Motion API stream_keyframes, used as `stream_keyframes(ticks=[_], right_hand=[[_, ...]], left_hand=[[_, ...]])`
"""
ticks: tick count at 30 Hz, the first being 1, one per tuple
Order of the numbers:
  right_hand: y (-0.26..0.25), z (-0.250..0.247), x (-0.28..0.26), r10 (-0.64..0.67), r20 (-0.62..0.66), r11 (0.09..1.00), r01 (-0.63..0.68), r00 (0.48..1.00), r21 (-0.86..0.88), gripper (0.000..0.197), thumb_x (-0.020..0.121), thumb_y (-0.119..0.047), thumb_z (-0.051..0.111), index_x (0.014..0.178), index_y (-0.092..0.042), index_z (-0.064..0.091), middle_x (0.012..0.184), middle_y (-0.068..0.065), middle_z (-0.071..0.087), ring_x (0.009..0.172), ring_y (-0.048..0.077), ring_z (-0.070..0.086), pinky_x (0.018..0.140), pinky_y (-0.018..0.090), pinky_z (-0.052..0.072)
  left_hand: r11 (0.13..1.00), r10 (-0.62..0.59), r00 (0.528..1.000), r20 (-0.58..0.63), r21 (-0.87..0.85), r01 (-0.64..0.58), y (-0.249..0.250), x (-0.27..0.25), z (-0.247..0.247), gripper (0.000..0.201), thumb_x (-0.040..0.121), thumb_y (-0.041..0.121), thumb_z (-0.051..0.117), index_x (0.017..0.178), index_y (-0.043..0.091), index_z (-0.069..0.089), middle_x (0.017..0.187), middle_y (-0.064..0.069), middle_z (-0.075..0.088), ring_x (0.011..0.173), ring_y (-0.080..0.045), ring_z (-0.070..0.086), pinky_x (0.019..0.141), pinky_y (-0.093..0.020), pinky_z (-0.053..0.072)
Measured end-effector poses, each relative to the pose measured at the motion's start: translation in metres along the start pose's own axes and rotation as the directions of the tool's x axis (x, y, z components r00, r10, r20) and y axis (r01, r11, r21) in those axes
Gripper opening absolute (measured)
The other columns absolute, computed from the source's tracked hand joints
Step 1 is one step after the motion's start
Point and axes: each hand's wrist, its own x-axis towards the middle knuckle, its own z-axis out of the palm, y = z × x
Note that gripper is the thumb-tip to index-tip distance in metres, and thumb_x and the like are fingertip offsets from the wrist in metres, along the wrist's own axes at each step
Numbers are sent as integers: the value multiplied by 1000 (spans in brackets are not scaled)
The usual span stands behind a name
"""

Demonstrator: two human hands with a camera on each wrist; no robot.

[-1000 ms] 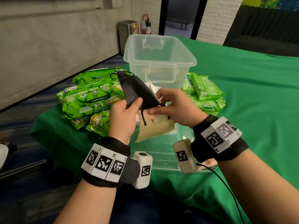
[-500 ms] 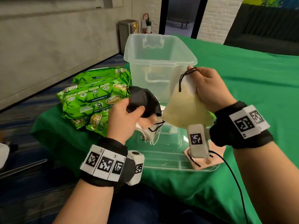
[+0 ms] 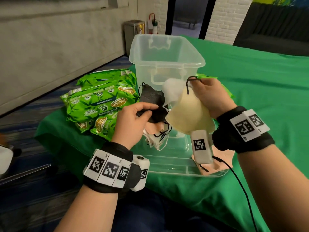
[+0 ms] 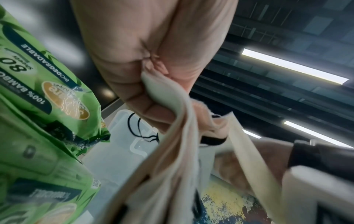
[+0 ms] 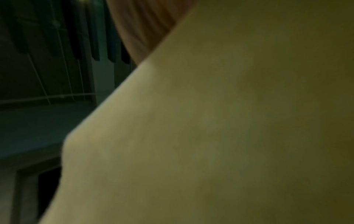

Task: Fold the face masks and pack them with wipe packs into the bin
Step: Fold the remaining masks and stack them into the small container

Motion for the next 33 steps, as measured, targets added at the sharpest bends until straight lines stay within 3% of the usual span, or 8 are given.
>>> stream_keyframes(ticks=[4, 9, 14, 15, 17, 27, 31, 33], right_hand=[[11, 0, 4, 113, -21, 993, -114, 993, -34, 22, 91, -33, 55, 83, -12, 57, 60, -2, 48, 50, 12, 40, 46, 22, 31], [-4, 6, 2, 29, -73, 994, -22, 997, 107, 20, 93, -34, 52, 100, -15, 53, 62, -3, 47, 37, -1, 42, 35, 12, 31], [-10, 23, 13, 78, -230, 978, -30, 970, 205, 16, 92, -25, 49, 78, -19, 48, 79, 7, 53, 60, 14, 47, 53, 25, 36], [-9, 27, 15, 97, -255, 973, -38, 962, 229, 20, 91, -23, 48, 72, -19, 45, 78, 7, 51, 65, 19, 45, 57, 28, 35], [-7, 34, 19, 135, -270, 956, -54, 953, 287, 25, 89, -18, 46, 65, -18, 40, 69, 5, 44, 68, 22, 39, 61, 33, 33], [-15, 10, -4, -124, -85, 929, 146, 989, 341, 37, 66, -6, 39, 91, -20, 62, 90, 1, 58, 81, 10, 52, 64, 14, 40], [-29, 11, -15, -415, 294, 910, 389, 861, 144, 37, 69, -18, 40, 94, -31, 64, 128, 1, 50, 121, 10, 42, 104, 20, 30], [-30, 21, -15, -370, 528, 795, 554, 765, -245, 27, 75, -31, 59, 100, -41, 62, 135, -6, 43, 129, 16, 35, 112, 47, 20]], left_hand=[[996, -63, 998, -16, -65, 62, 2, 1, -3, 35, 86, 7, 58, 81, 39, 70, 88, -12, 72, 82, -43, 61, 77, -43, 47], [993, -100, 995, 30, -65, 102, 13, -2, 3, 12, 88, 27, 60, 84, 31, 70, 92, 1, 72, 84, -10, 62, 79, -22, 43], [993, -43, 991, 126, -102, 56, 23, -10, 6, 62, 61, 83, 52, 65, 24, 70, 60, 5, 66, 65, -7, 62, 69, -21, 48], [997, -25, 991, 135, -74, 35, 28, -12, 7, 56, 66, 76, 53, 60, 22, 67, 43, 12, 43, 52, 0, 53, 58, -11, 39], [998, -42, 992, 123, -38, 47, 32, -13, 10, 37, 73, 51, 63, 60, 17, 65, 74, 13, 61, 49, 10, 51, 53, -4, 35], [987, -83, 996, 27, 143, 79, 16, -6, 4, 15, 81, 22, 70, 86, 8, 74, 82, -5, 73, 82, -22, 67, 76, -38, 53], [981, -71, 997, 18, 180, 66, 13, -3, 5, 12, 80, 18, 71, 84, 7, 74, 79, -9, 71, 78, -25, 64, 68, -33, 47], [980, -49, 998, 38, 194, 41, 14, -4, 6, 8, 78, 14, 70, 81, 7, 73, 73, -12, 69, 73, -28, 61, 62, -30, 43]])
